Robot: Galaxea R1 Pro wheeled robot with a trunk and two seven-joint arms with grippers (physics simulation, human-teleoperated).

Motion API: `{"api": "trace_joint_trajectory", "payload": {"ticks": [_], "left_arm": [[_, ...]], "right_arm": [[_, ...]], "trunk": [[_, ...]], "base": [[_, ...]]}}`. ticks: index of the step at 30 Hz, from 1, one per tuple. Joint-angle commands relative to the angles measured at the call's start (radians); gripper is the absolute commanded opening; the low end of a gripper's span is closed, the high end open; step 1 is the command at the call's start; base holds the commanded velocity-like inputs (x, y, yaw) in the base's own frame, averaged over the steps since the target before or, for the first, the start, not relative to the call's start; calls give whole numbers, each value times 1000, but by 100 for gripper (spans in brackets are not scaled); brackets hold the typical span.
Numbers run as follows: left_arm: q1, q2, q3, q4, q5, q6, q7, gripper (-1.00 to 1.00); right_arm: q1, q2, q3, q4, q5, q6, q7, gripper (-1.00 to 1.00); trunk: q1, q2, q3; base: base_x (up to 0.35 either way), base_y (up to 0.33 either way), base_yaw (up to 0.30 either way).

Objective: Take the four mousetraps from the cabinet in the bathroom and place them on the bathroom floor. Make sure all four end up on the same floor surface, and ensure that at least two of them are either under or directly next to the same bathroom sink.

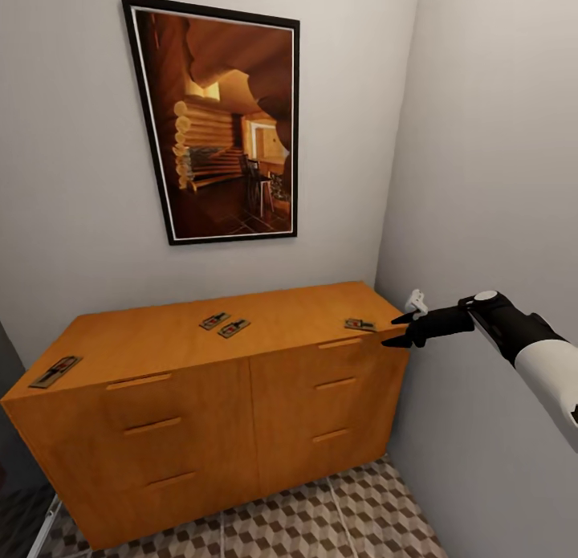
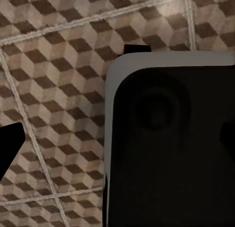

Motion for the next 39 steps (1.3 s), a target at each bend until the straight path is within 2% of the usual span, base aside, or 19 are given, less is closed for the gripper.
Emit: {"api": "trace_joint_trajectory", "payload": {"ticks": [1,13,21,32,39], "left_arm": [[0,0,-1,0,5,-2,0,100],[0,0,-1,17,5,-2,0,100],[0,-2,-2,18,5,-4,-3,100],[0,-1,-1,21,5,-4,-4,100],[0,-2,-1,24,5,-3,-4,100]], "right_arm": [[0,0,0,-2,2,10,3,100],[0,0,0,-1,1,10,2,100],[0,18,1,1,2,10,-7,100],[0,22,2,2,3,9,-7,100],[0,18,2,45,6,-56,-7,100]], "trunk": [[0,0,-1],[0,0,-1],[0,0,-1],[0,0,-1],[0,0,-1]], "base": [[115,0,0],[128,0,0],[141,0,0],[142,0,0],[34,0,0]]}}
